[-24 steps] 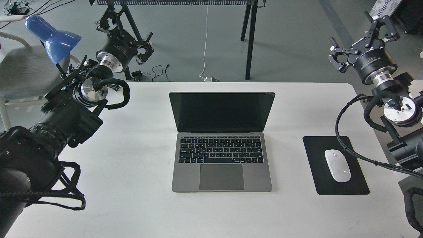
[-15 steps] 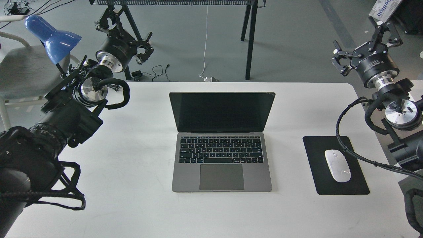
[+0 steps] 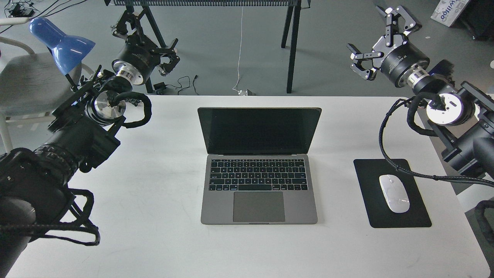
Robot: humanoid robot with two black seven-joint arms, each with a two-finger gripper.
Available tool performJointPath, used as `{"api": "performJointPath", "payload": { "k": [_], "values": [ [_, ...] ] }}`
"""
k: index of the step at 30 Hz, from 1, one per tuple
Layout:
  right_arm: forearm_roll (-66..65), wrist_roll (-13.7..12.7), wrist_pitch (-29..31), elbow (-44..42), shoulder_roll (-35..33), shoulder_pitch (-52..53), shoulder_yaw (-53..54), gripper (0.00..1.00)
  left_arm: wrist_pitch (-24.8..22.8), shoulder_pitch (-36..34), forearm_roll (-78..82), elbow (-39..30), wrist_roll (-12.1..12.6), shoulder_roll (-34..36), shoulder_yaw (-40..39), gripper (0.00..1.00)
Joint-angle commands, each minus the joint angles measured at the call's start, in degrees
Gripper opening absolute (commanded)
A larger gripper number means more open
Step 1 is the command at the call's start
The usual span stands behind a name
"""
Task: Close notebook with right arm
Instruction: 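Raise the right gripper and swing it toward the laptop's screen top, then hook the right gripper over the top edge of the laptop screen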
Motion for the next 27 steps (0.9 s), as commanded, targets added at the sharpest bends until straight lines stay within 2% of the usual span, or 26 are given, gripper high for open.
{"api": "performJointPath", "payload": {
  "k": [1, 9, 13, 22, 27],
  "values": [
    [-0.1, -2.0, -2.1, -0.1, 0.6, 4.0, -8.6, 1.0, 0.0, 0.0, 0.0, 0.0, 0.0, -0.2, 0.0, 1.0],
    [-0.2, -2.5, -3.9, 0.6, 3.5, 7.0, -18.0, 1.0, 0.0, 0.0, 0.0, 0.0, 0.0, 0.0, 0.0, 1.0],
    [-0.7, -3.1, -3.9, 4.8, 3.6, 7.0, -21.2, 1.0, 0.0, 0.0, 0.1, 0.0, 0.0, -0.2, 0.0, 1.0],
    [-5.4, -3.1, -4.1, 15.0, -0.6, 5.1, -25.5, 1.0, 0.0, 0.0, 0.1, 0.0, 0.1, -0.2, 0.1, 1.0],
    [-5.6, -3.1, -4.1, 16.8, -1.8, 4.2, -26.3, 1.0, 0.0, 0.0, 0.1, 0.0, 0.1, -0.2, 0.1, 1.0]
  ]
}}
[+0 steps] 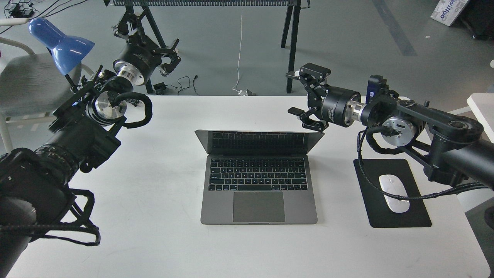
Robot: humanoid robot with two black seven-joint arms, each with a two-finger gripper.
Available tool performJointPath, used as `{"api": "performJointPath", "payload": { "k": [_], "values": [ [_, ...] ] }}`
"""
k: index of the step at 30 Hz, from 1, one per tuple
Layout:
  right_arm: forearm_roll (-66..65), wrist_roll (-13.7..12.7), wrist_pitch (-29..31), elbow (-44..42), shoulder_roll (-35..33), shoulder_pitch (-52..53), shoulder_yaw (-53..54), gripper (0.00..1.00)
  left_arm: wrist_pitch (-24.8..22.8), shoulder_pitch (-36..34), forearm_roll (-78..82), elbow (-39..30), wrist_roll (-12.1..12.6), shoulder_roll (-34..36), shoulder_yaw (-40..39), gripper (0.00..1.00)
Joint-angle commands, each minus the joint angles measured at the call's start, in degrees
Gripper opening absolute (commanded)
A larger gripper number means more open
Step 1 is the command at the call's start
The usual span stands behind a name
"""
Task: Close notebook with right arm
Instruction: 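Hook the right gripper over the top edge of the laptop screen, then push the screen down toward the keyboard with the right gripper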
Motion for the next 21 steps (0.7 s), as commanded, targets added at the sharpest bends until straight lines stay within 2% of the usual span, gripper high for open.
{"api": "performJointPath", "payload": {
  "k": [1, 21],
  "values": [
    [-0.6, 0.0, 0.0, 1.0, -0.6, -1.0, -0.3, 1.0, 0.0, 0.0, 0.0, 0.0, 0.0, 0.0, 0.0, 1.0],
    [-10.2, 0.1, -0.1, 4.0, 0.3, -11.2, -0.3, 1.0, 0.0, 0.0, 0.0, 0.0, 0.0, 0.0, 0.0, 1.0]
  ]
}}
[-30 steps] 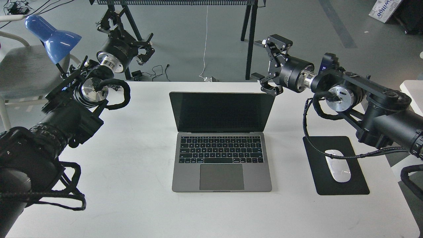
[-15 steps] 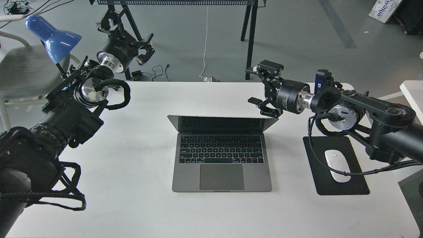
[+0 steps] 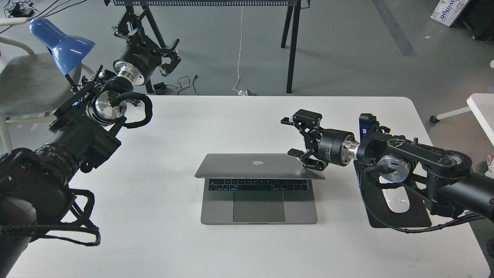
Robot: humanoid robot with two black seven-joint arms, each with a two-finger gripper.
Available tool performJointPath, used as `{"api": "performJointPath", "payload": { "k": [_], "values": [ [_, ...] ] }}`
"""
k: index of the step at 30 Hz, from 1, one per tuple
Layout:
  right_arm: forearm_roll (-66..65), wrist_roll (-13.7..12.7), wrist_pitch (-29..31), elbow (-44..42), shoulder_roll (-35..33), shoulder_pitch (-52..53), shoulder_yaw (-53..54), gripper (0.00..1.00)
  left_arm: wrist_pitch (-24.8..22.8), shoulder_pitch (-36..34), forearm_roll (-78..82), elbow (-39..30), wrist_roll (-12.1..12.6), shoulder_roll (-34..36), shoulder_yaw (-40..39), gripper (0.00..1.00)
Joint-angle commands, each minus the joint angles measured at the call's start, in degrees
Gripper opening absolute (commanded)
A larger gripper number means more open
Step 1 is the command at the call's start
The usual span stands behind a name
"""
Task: Close notebook with right arm
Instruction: 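Push the screen down toward the keyboard with the right gripper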
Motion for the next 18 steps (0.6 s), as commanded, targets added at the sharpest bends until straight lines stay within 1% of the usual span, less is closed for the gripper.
{"api": "performJointPath", "payload": {
  "k": [1, 9, 13, 18],
  "values": [
    [-1.5, 0.0, 0.0, 0.7, 0.1, -1.7, 0.0, 1.0, 0.0, 0.0, 0.0, 0.0, 0.0, 0.0, 0.0, 1.0],
    [-9.7, 0.1, -1.1, 2.0, 0.2, -4.5, -0.1, 1.0, 0.0, 0.0, 0.0, 0.0, 0.1, 0.0, 0.0, 1.0],
    [-10.2, 0.1, -1.2, 1.9, 0.3, -5.1, -1.5, 1.0, 0.0, 0.0, 0.0, 0.0, 0.0, 0.0, -0.1, 1.0],
    [-10.5, 0.1, -2.1, 1.6, 2.2, -5.2, -3.9, 1.0, 0.0, 0.0, 0.0, 0.0, 0.0, 0.0, -0.1, 1.0]
  ]
}}
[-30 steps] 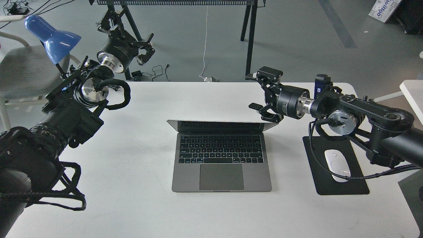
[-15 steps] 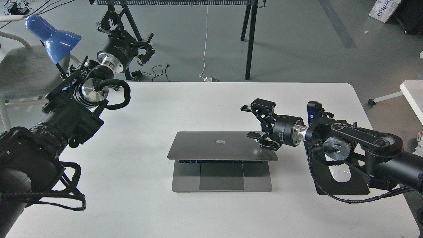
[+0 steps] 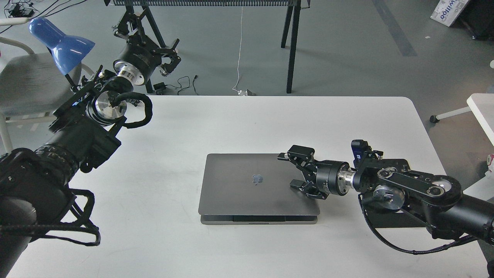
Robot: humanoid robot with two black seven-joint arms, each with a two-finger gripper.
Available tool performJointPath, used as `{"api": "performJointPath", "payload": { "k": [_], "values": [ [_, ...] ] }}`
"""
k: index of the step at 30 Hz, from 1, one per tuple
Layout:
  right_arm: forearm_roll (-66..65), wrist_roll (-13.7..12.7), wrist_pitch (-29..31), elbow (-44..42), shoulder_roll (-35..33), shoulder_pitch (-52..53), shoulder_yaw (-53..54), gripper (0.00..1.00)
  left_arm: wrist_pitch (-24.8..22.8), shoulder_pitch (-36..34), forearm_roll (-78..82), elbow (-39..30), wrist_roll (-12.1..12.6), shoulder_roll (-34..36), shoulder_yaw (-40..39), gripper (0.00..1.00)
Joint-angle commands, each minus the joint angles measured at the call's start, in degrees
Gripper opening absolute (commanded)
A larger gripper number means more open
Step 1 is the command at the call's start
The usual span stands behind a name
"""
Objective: Close notebook with right arm
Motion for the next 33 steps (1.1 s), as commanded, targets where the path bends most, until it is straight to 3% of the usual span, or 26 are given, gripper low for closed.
{"api": "performJointPath", "payload": {
  "k": [1, 23, 29, 33],
  "values": [
    [-0.3, 0.0, -0.7, -0.4, 1.2, -0.2, -1.4, 1.0, 0.0, 0.0, 0.0, 0.0, 0.0, 0.0, -0.1, 1.0],
    [-0.5, 0.3, -0.7, 2.1, -1.1, -0.2, 0.1, 1.0, 0.0, 0.0, -0.1, 0.0, -0.1, 0.0, -0.1, 1.0],
    [-0.3, 4.6, -0.1, 4.9, -6.2, -0.8, 16.6, 1.0, 0.0, 0.0, 0.0, 0.0, -0.1, 0.0, -0.1, 1.0],
    [0.4, 4.7, -0.2, 3.9, -6.1, -1.0, 28.4, 1.0, 0.0, 0.0, -0.1, 0.0, -0.1, 0.0, 0.0, 1.0]
  ]
}}
